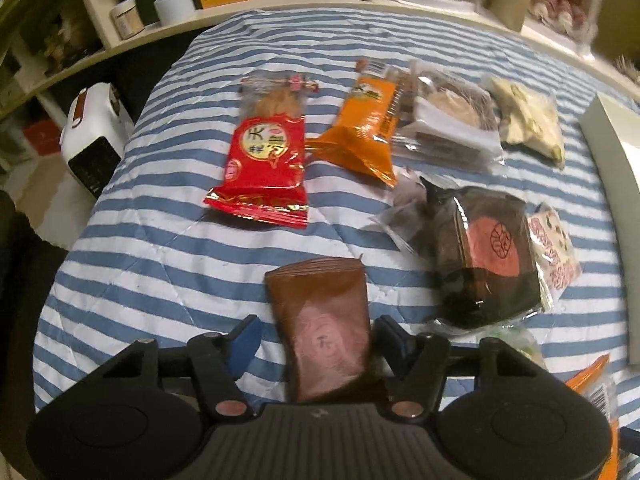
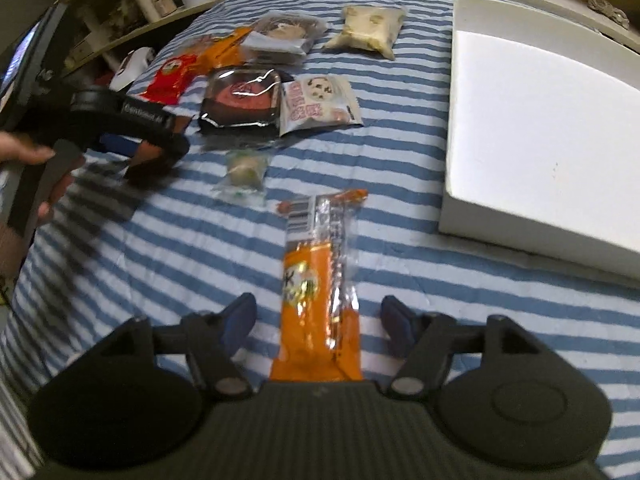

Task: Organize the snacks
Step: 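Lift the brown bar with the left tool while the right tool carries the orange bar toward the tray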

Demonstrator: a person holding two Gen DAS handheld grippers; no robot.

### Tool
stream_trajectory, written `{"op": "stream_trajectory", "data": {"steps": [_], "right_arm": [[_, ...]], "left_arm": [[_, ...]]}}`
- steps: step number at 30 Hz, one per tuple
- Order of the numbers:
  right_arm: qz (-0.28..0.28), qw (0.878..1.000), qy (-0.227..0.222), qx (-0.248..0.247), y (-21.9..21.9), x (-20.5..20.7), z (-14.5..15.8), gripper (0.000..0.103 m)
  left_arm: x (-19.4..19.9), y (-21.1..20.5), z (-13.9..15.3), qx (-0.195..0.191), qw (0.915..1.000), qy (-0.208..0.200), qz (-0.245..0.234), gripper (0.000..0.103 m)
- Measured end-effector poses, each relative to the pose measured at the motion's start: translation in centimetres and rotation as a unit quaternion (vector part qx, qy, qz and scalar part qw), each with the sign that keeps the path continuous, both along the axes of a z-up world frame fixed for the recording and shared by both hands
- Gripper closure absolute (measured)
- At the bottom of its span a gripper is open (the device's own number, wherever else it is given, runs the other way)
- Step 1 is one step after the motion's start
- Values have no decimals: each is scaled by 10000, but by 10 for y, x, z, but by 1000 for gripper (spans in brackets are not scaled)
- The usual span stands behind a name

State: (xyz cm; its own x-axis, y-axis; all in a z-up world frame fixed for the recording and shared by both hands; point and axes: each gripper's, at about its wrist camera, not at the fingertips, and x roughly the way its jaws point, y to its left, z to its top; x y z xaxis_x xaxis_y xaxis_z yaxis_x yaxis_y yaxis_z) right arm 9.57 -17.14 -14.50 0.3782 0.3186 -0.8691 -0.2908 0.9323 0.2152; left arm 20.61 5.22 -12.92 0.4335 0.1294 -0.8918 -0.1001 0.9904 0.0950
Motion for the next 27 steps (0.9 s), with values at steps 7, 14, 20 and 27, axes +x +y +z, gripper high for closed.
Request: {"op": "stream_trajectory", "data": {"steps": [7,14,20,27], "right_arm": [[58,9999,108,-12,8,8,-13,42],[-91,9999,61,5,3,14,-14,57],[-47,9994,-314,136,0,16,5,60],[-135,9909,-1265,444,-15,15,51,60]], "left_arm": [[-1,-5,0,-15,9999,-26,-113,57],[-10,-4,10,-187,9997,-78,-103,59],[-24,-3,35,-380,9984,-428,-18,59],[-47,-10,74,-620,9924,-1053,-128,59]]}}
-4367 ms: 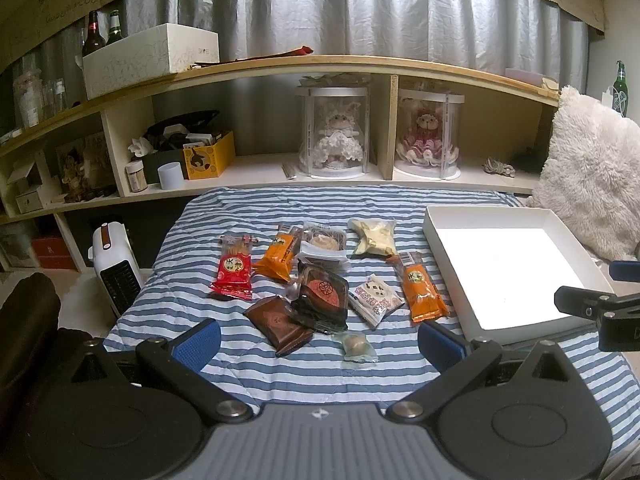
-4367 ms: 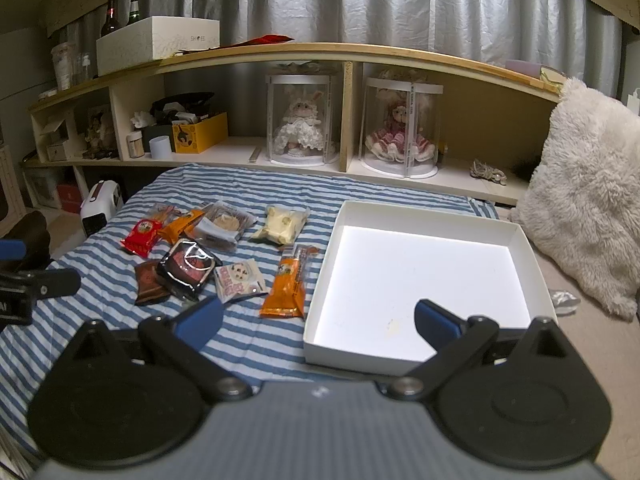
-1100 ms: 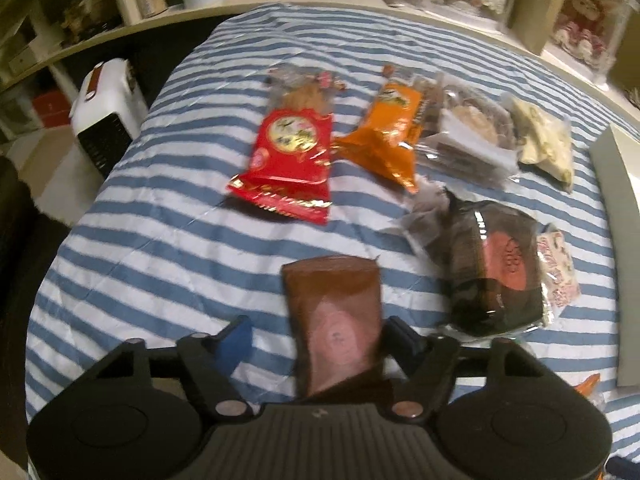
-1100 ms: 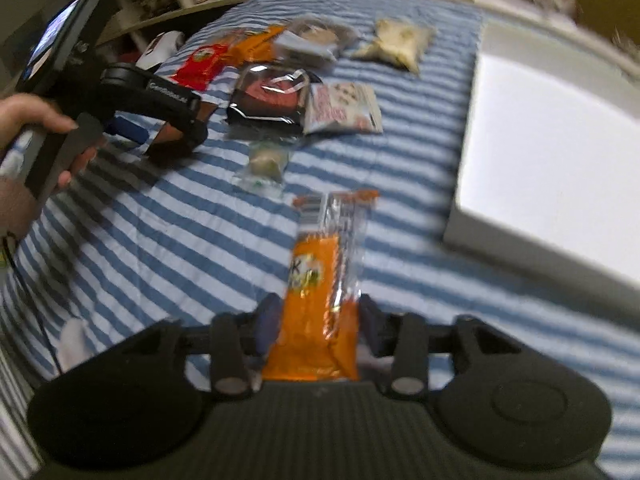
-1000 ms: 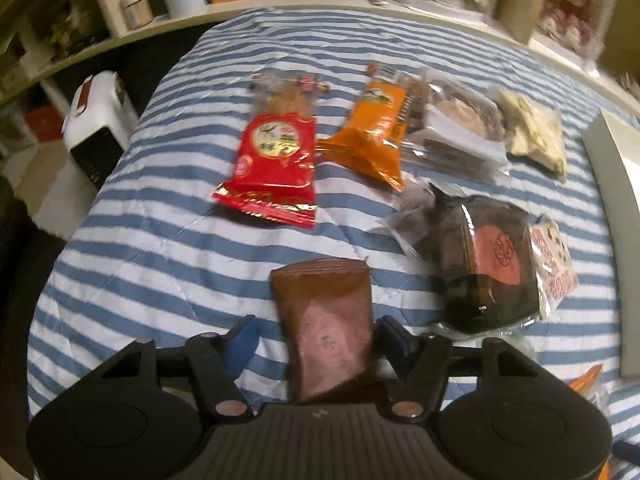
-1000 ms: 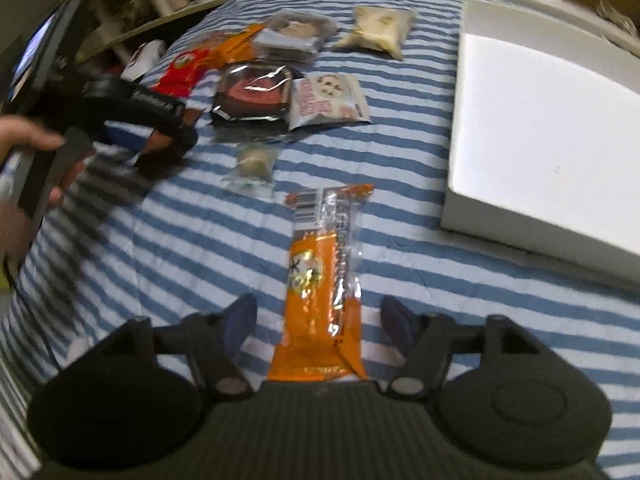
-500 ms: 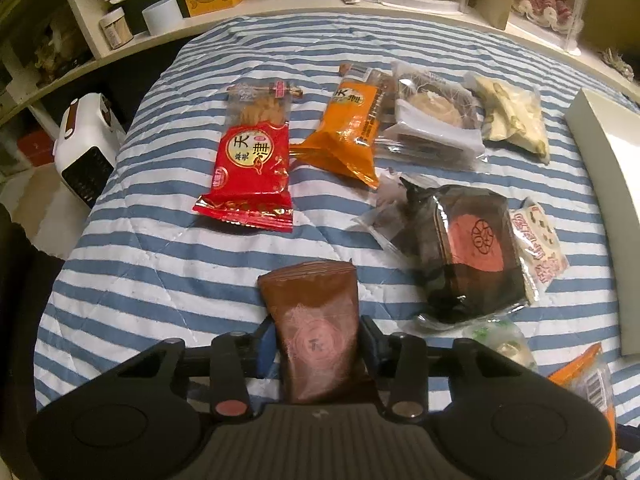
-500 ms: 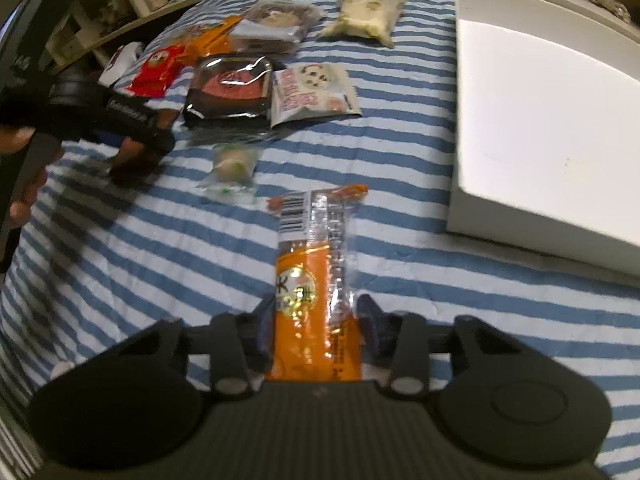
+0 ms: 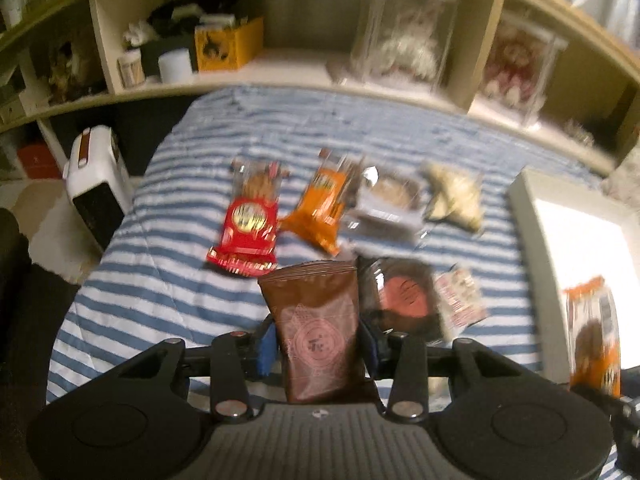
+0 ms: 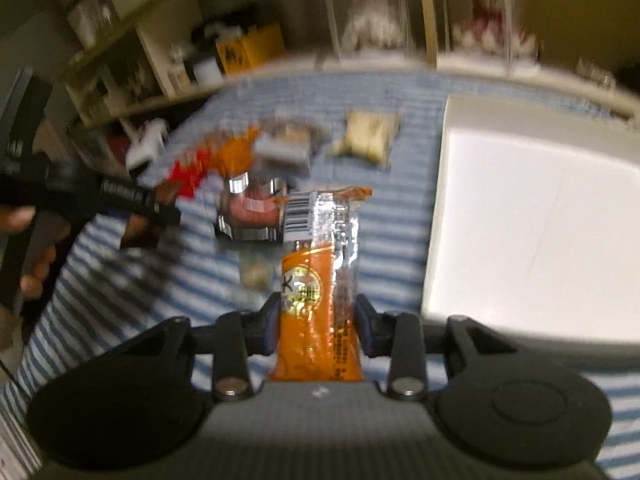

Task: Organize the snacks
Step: 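Lift the brown bar with the left tool while the right tool carries the orange bar toward the tray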

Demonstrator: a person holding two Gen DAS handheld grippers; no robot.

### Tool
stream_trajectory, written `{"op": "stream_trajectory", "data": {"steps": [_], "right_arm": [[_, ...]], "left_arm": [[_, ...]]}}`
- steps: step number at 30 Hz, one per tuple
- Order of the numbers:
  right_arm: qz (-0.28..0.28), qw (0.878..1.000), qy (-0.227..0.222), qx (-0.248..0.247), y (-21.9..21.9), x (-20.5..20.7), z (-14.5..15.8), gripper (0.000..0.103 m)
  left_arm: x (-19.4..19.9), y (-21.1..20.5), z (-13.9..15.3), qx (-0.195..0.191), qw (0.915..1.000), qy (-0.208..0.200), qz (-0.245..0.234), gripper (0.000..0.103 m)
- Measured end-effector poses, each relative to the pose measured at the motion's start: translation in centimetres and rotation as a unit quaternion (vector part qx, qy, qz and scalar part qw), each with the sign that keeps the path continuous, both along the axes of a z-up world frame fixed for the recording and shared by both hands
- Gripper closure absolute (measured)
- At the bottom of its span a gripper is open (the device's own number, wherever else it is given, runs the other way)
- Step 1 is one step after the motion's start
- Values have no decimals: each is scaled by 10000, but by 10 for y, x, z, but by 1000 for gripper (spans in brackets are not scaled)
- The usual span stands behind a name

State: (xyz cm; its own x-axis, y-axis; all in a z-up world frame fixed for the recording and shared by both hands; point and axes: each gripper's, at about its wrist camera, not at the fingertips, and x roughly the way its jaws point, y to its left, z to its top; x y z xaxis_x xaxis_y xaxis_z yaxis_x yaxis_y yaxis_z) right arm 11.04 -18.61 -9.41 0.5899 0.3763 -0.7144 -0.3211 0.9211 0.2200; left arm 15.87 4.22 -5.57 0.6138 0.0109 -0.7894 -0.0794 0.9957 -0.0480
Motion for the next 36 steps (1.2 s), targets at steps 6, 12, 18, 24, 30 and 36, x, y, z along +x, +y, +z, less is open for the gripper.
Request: {"op": "stream_trajectory", "data": {"steps": [6,12,18,24,30,36], "right_arm": [[-95,9976,-687,59,-12,2,28,60],[-224,9933,-1133,-32,-28,2,53,60],[-356,9890,-1434,-65,-43,3,66,60],[-581,9856,-1585,89,-70,7,80,60],[-857,9837,-1576,91,-96,12,86,60],[-1153,9828,-1439,21,-124,14,80,60]], "left_arm": [[-15,-16,28,-31,9987,-472,-166,59],[-29,-36,53,-7,9949,-930,-380,59],[-34,-58,68,18,9905,-1267,-532,59],[-31,-92,76,2,9862,-1467,-763,59],[-27,-134,76,-69,9818,-1537,-1112,59],[-16,-170,68,-91,9793,-1490,-1371,59]]}}
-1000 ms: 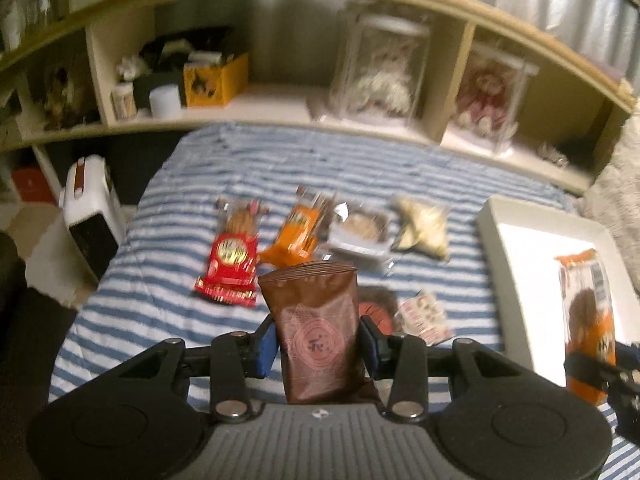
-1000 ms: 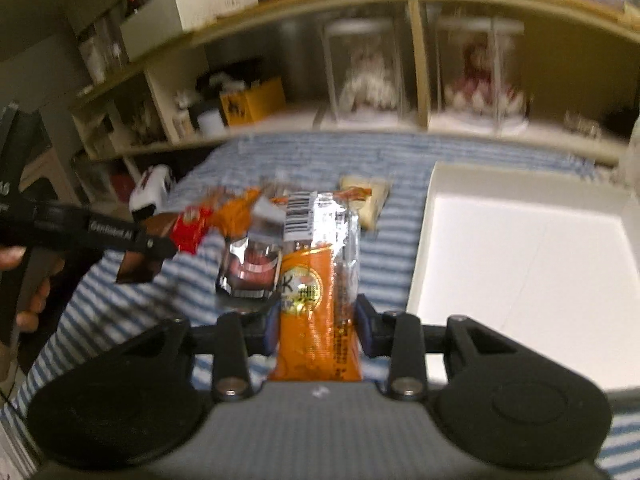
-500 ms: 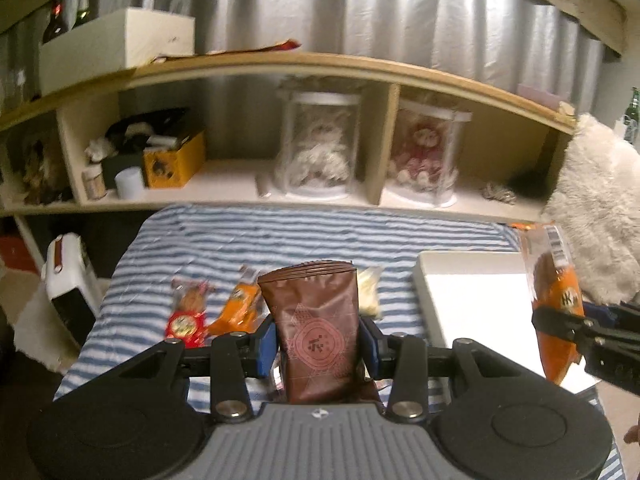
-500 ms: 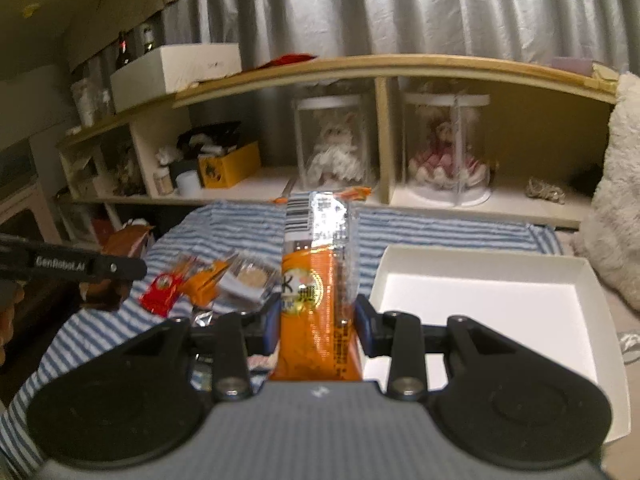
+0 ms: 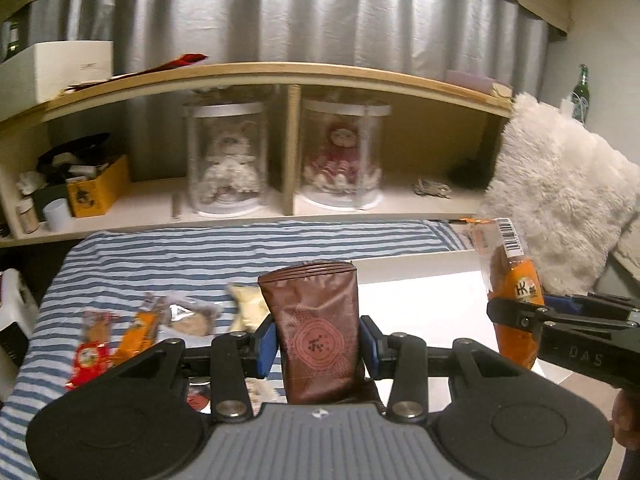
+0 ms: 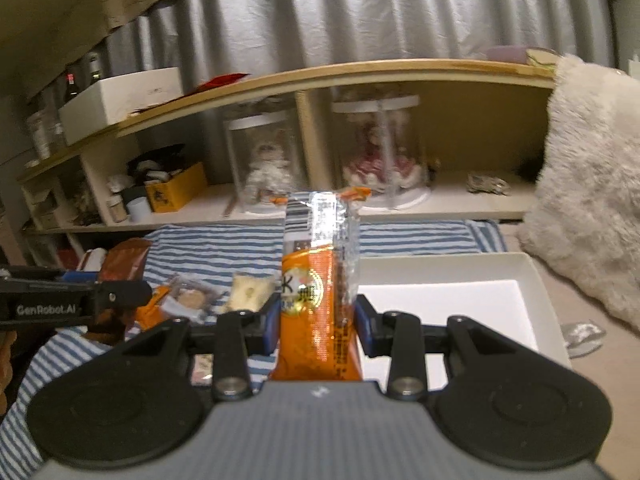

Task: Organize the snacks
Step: 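Lift the brown bar with the left tool while the right tool carries the orange bar toward the tray, then release the brown bar into the tray with the left tool while the right tool releases the orange bar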

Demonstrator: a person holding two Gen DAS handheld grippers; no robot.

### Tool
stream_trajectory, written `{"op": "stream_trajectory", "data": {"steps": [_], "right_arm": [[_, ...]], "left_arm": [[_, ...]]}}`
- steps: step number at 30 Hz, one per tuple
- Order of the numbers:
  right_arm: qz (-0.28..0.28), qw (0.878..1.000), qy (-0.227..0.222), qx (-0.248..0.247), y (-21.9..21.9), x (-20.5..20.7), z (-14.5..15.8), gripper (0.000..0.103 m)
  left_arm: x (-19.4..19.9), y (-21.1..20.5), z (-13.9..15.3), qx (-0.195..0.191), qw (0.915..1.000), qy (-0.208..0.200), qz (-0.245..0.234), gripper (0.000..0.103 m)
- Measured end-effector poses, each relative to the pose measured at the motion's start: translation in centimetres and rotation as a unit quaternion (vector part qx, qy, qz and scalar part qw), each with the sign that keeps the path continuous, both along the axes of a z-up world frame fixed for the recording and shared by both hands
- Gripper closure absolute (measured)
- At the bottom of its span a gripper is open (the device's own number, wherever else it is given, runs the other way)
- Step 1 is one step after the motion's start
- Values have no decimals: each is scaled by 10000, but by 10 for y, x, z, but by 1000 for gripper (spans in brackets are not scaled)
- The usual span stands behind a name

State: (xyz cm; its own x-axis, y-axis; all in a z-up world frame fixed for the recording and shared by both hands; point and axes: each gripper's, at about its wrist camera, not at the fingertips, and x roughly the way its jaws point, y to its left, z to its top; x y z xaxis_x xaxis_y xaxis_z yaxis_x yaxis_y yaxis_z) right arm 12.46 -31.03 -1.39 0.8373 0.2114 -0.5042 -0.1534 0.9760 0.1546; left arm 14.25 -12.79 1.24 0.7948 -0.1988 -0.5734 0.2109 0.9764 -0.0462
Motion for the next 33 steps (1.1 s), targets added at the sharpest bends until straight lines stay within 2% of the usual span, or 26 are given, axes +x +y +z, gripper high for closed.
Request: {"op": "stream_trajectory", "data": {"steps": [9,21,29,33], "right_arm": [[-439,9986,287,-27,-38,4,-16,60],[-884,9925,772,-333,-79,24,-41,60],[-1079,9860,1217,-377,-96,44,-69,60],[-1099,9838,1359,-397,-100,52,-80,60]], "left_arm": [[23,-30,-31,-100,9995,260,-152,59],[52,-53,-65,-550,9950,649,-519,59],[66,-62,-88,-577,9923,898,-627,59],[68,-62,-95,-470,9910,1073,-650,58]]}}
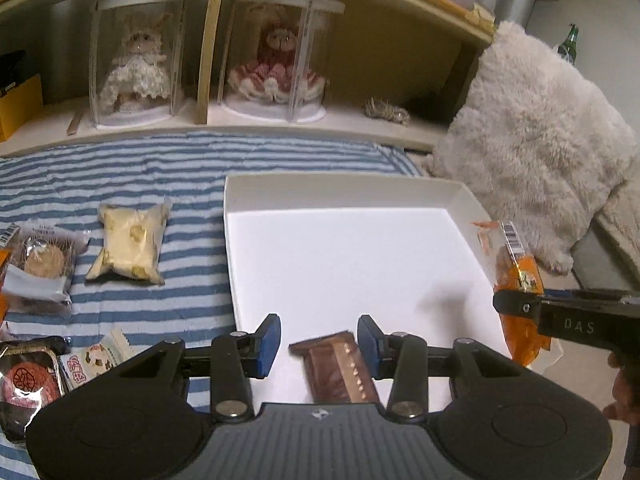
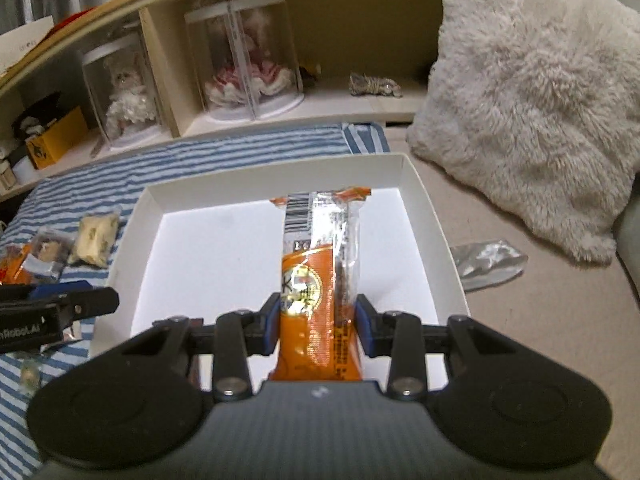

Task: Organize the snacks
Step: 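Release the brown bar into the tray with the left tool while the right tool releases the orange bar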

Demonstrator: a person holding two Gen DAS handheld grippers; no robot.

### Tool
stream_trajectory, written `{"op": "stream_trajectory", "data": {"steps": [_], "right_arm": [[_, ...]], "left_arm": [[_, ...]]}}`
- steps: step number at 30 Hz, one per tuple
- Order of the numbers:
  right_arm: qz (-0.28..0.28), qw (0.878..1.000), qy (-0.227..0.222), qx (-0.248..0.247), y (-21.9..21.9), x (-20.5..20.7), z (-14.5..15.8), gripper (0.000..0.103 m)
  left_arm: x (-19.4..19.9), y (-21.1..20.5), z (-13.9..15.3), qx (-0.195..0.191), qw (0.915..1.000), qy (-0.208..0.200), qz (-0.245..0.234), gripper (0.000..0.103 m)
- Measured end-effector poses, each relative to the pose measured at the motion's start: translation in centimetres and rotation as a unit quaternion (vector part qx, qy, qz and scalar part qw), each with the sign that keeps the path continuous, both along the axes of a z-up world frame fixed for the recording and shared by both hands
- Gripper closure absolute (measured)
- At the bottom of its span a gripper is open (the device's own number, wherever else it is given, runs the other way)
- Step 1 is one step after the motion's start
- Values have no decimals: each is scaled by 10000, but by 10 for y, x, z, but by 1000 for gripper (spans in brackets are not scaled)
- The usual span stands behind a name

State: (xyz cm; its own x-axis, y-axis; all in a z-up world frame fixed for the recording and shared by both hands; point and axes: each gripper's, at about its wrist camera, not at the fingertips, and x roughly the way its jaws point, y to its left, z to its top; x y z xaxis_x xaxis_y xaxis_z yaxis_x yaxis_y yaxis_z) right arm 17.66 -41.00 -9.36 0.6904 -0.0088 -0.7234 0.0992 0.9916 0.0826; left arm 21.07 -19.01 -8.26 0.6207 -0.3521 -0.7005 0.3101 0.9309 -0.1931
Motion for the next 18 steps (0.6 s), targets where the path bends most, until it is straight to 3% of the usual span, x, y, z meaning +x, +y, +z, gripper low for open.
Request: {"op": "stream_trajectory", "data": {"steps": [2,8,12,18], "right_arm": [[8,10000,72,-23,0,4,-5,60],[-31,9999,152,24,-4,13,-15,56],[-280,9995,166,47,-12,12,-16,29],[-222,9992,333,5,-12,1,-11,21]], "left_arm": [[1,0,-3,63,9999,84,-20,57],[-2,2,-5,202,9996,199,36,21],[-4,3,-2,234,9993,300,26,9],[-8,5,1,319,9985,439,8,2]]}}
